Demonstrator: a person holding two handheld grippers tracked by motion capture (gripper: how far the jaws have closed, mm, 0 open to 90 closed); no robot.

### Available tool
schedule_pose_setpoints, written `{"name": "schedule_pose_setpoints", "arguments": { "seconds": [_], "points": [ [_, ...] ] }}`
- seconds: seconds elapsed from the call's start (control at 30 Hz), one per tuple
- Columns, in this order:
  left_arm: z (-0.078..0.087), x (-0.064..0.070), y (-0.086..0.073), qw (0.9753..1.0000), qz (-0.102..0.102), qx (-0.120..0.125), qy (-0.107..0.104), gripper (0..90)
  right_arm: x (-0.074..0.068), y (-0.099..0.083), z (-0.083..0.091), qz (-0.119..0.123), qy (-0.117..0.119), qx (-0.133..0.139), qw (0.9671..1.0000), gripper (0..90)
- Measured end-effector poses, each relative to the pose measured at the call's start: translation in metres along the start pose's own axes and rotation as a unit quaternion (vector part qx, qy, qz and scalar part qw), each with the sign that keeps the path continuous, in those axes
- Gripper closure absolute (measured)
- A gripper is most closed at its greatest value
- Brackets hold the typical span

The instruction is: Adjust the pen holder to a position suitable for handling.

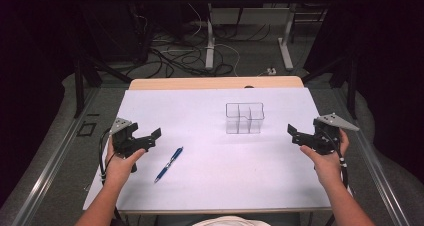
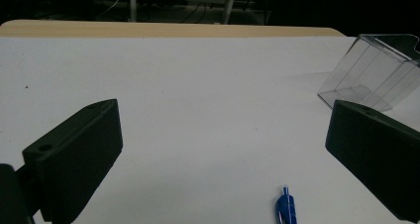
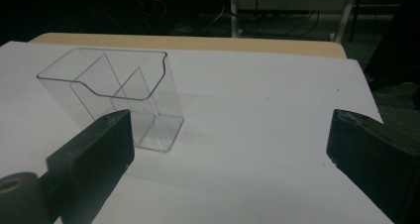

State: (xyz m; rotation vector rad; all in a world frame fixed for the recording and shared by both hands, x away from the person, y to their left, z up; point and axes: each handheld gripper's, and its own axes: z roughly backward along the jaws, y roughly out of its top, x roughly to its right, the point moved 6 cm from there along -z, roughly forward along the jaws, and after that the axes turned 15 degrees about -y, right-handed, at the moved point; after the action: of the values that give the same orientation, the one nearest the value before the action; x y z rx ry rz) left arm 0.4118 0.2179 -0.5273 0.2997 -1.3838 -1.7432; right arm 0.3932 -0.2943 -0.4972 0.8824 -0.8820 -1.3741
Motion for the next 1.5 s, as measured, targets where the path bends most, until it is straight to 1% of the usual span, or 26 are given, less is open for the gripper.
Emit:
{"name": "schedule_pose_setpoints", "arguments": {
  "seconds": [0.07,0.2,0.23,0.33,0.37,0.43,0.47,0.5,0.53,0.57,0.6,0.73,0.8,0.87,0.93,1.0,1.1,1.13,1.17,1.2,1.23,1.27,1.33,1.4,1.43,1.5],
  "points": [
    [0.000,0.000,0.000,1.0000,0.002,0.004,0.000,0.9,0.000,-0.003,-0.003,-0.001,-0.003,-0.008,1.0000,5.9],
    [0.001,0.001,0.000,1.0000,0.003,0.006,0.000,0.9,0.000,-0.004,-0.007,0.005,-0.008,-0.010,0.9999,10.2],
    [0.001,0.001,0.000,1.0000,0.000,0.006,0.001,0.9,-0.001,-0.005,-0.010,0.009,-0.011,-0.014,0.9998,15.1],
    [0.003,0.001,-0.001,1.0000,-0.002,0.005,0.004,0.9,-0.003,-0.005,-0.015,0.019,-0.007,-0.015,0.9997,18.1],
    [0.003,0.002,0.000,1.0000,-0.001,0.007,0.005,0.9,-0.003,-0.005,-0.017,0.025,-0.011,-0.012,0.9996,20.2],
    [0.002,0.002,0.000,1.0000,-0.001,0.007,0.006,0.9,-0.005,-0.005,-0.019,0.022,-0.006,-0.014,0.9996,22.7],
    [0.002,0.002,0.000,1.0000,-0.003,0.007,0.006,0.9,-0.005,-0.005,-0.020,0.029,-0.004,-0.017,0.9994,25.1],
    [0.001,0.003,0.000,0.9999,0.002,0.012,0.005,0.9,-0.007,-0.005,-0.021,0.027,-0.005,-0.019,0.9994,28.5],
    [0.001,0.003,0.000,0.9999,0.000,0.011,0.005,0.9,-0.008,-0.005,-0.021,0.030,-0.004,-0.016,0.9994,31.7],
    [0.001,0.003,0.000,0.9999,0.000,0.011,0.005,0.9,-0.008,-0.005,-0.021,0.030,-0.004,-0.016,0.9994,31.7],
    [0.002,0.004,-0.001,1.0000,-0.002,0.006,0.005,1.2,-0.010,-0.004,-0.023,0.033,0.002,-0.011,0.9994,36.1],
    [0.004,0.003,-0.001,1.0000,-0.005,0.005,0.006,1.7,-0.015,-0.002,-0.025,0.032,0.001,-0.008,0.9995,40.0],
    [0.004,0.003,-0.001,1.0000,-0.001,0.006,0.007,1.9,-0.018,0.000,-0.027,0.031,0.002,-0.011,0.9995,41.6],
    [0.004,0.002,-0.001,0.9999,0.000,0.008,0.008,2.1,-0.021,0.001,-0.030,0.034,0.002,-0.008,0.9994,42.4],
    [0.005,0.001,-0.001,1.0000,-0.003,0.003,0.009,2.4,-0.025,0.000,-0.034,0.040,0.005,-0.013,0.9991,43.4],
    [0.005,0.001,-0.001,0.9999,0.001,0.005,0.010,2.5,-0.027,0.000,-0.038,0.044,0.007,-0.015,0.9989,46.3],
    [0.005,0.000,-0.002,0.9999,0.001,0.002,0.012,2.6,-0.032,-0.001,-0.046,0.028,0.015,-0.026,0.9991,48.7],
    [0.005,0.000,-0.002,0.9999,0.001,0.002,0.012,2.7,-0.032,-0.001,-0.049,0.029,0.015,-0.027,0.9991,50.2],
    [0.006,-0.001,-0.001,0.9999,0.000,0.002,0.013,2.7,-0.034,-0.001,-0.052,0.028,0.015,-0.028,0.9991,53.8],
    [0.006,-0.001,-0.001,0.9999,0.000,0.002,0.013,2.7,-0.034,-0.001,-0.052,0.028,0.015,-0.028,0.9991,53.8],
    [0.006,-0.001,-0.002,0.9999,0.001,0.001,0.014,2.7,-0.037,-0.001,-0.056,0.023,0.019,-0.036,0.9989,60.4],
    [0.006,-0.001,-0.002,0.9999,0.002,0.002,0.015,2.7,-0.037,-0.001,-0.056,0.023,0.019,-0.036,0.9989,60.4],
    [0.007,-0.002,-0.003,0.9999,0.000,0.000,0.015,3.0,-0.041,-0.003,-0.061,0.028,0.022,-0.045,0.9983,66.4],
    [0.007,-0.002,-0.003,0.9999,0.000,0.001,0.015,3.1,-0.042,-0.004,-0.063,0.031,0.020,-0.047,0.9982,68.0],
    [0.007,-0.002,-0.002,0.9999,-0.001,0.000,0.015,3.1,-0.045,-0.005,-0.066,0.035,0.020,-0.052,0.9978,72.8],
    [0.007,-0.002,-0.003,0.9999,-0.002,-0.001,0.014,3.2,-0.045,-0.006,-0.069,0.043,0.015,-0.054,0.9975,76.6]
  ]
}}
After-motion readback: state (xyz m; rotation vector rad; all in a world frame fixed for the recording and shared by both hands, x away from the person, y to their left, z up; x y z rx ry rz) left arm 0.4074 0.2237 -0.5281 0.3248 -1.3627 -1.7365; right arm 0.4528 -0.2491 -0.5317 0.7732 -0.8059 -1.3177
